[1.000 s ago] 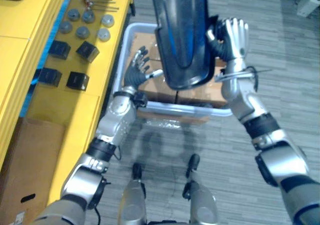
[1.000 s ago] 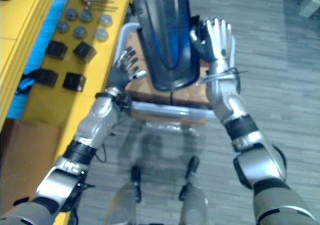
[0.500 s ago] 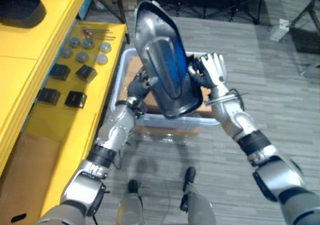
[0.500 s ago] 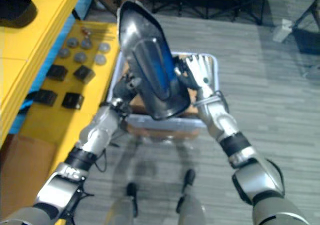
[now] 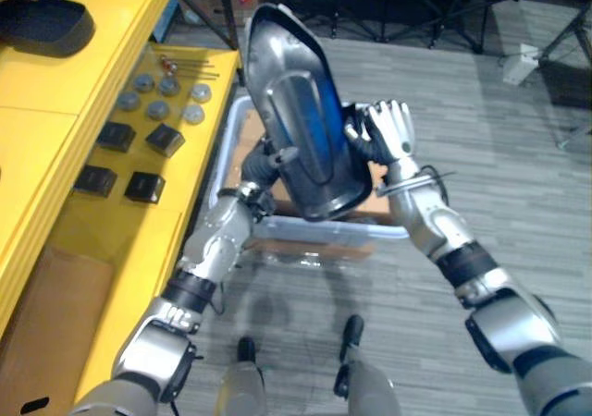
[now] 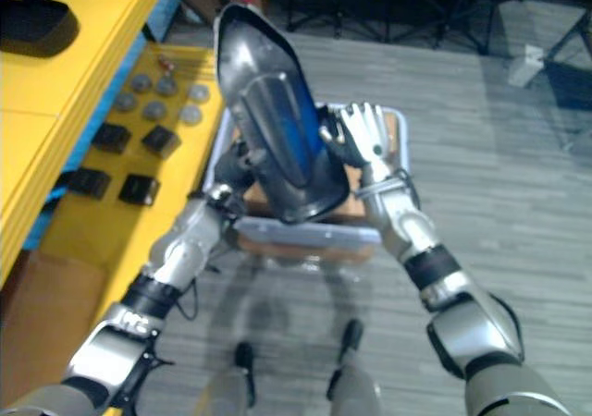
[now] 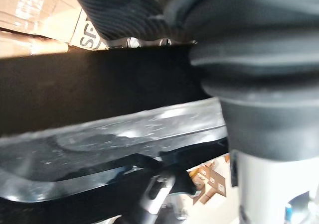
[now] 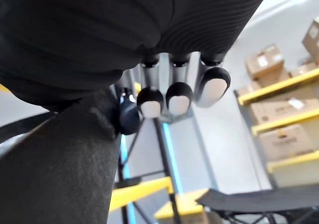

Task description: Walk over and take plastic housings, then place them on the shelf

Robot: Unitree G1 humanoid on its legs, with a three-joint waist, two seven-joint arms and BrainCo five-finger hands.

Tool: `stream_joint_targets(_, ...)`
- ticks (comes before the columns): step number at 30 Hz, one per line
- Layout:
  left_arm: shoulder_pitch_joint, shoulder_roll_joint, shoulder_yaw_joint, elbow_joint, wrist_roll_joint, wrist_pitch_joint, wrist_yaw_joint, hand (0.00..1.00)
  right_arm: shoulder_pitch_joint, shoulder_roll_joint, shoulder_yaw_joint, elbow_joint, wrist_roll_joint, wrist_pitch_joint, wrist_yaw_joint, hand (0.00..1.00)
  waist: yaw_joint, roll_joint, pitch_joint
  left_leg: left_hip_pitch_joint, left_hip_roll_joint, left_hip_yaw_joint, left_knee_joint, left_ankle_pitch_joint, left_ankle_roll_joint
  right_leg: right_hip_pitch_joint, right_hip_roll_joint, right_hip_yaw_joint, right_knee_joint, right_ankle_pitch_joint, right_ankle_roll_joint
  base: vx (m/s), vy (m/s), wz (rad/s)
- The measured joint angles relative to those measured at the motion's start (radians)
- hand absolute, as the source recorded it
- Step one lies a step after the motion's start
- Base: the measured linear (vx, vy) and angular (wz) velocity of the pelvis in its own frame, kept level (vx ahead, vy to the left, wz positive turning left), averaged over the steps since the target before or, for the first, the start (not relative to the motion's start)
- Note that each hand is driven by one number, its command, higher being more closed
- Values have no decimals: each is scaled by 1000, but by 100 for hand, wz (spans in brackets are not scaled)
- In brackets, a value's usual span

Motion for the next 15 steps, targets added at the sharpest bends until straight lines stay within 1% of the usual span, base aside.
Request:
stream_joint_targets(3, 1, -9, -18, 0, 22, 11, 24, 0, 0, 1, 6, 6, 5, 10, -4, 100, 14, 3, -1, -1, 0, -1, 5, 1, 0, 0, 0, 1, 0, 0, 0, -49, -14, -1)
stream_joint_targets(5, 1, -12, -28, 0, 51, 11, 46, 0, 0, 14, 8, 6, 35, 10, -26, 100, 15, 3, -1, -3, 0, -2, 10, 1, -1, 0, 0, 1, 0, -2, -1, -48, -16, 0)
stream_joint_targets(6, 1, -15, -30, 0, 58, 11, 53, 100, 0, 15, 8, 6, 46, 10, -30, 100, 15, 3, -1, -3, 0, -2, 10, 2, -1, 0, 0, 1, 0, -2, -2, -34, -21, -1)
stream_joint_targets(7, 1, -23, -35, 2, 92, 7, 72, 100, 0, 22, 8, 6, 69, 11, -42, 100, 16, 3, -1, -3, 0, -3, 9, 3, -3, 0, 0, 1, 0, -3, -3, 0, 0, 0)
stream_joint_targets(10, 2, -28, -47, 10, 132, 6, 89, 100, 0, 27, 8, 6, 103, 12, -49, 100, 16, 3, -2, -1, 0, -3, 8, 4, -4, 0, 0, 1, 0, -4, -4, 0, 0, 0)
stream_joint_targets(11, 4, -29, -60, 10, 167, -4, 111, 100, 0, 29, 7, 6, 119, 12, -62, 100, 16, 3, -2, -1, 0, -3, 7, 4, -4, 0, 0, 1, 0, -4, -3, 0, 0, 0)
stream_joint_targets(12, 6, -30, -62, 11, 170, -10, 120, 100, 0, 32, 6, 6, 123, 12, -66, 100, 16, 3, -2, 0, 0, -3, 7, 4, -4, 0, 0, 1, 0, -3, -3, 0, 0, 0)
stream_joint_targets(13, 13, -33, -63, 12, 195, -24, 134, 100, 0, 38, 6, 6, 136, 12, -68, 100, 16, 6, -4, 0, 0, -3, 6, 4, -4, 0, 0, 1, 0, -1, -2, 0, 0, 0)
stream_joint_targets(14, 23, -39, -63, 13, 209, -43, 166, 100, 1, 45, 7, 6, 140, 12, -69, 100, 16, 14, -8, 1, 0, -3, 5, 4, -4, 1, 0, 1, 0, 1, -1, 0, 0, 0)
stream_joint_targets(15, 28, -43, -63, 17, 213, -54, 177, 100, 1, 51, 8, 6, 141, 12, -71, 100, 16, 18, -10, 2, -1, -2, 5, 4, -4, 1, 0, 1, 0, 1, 0, 31, -3, 0)
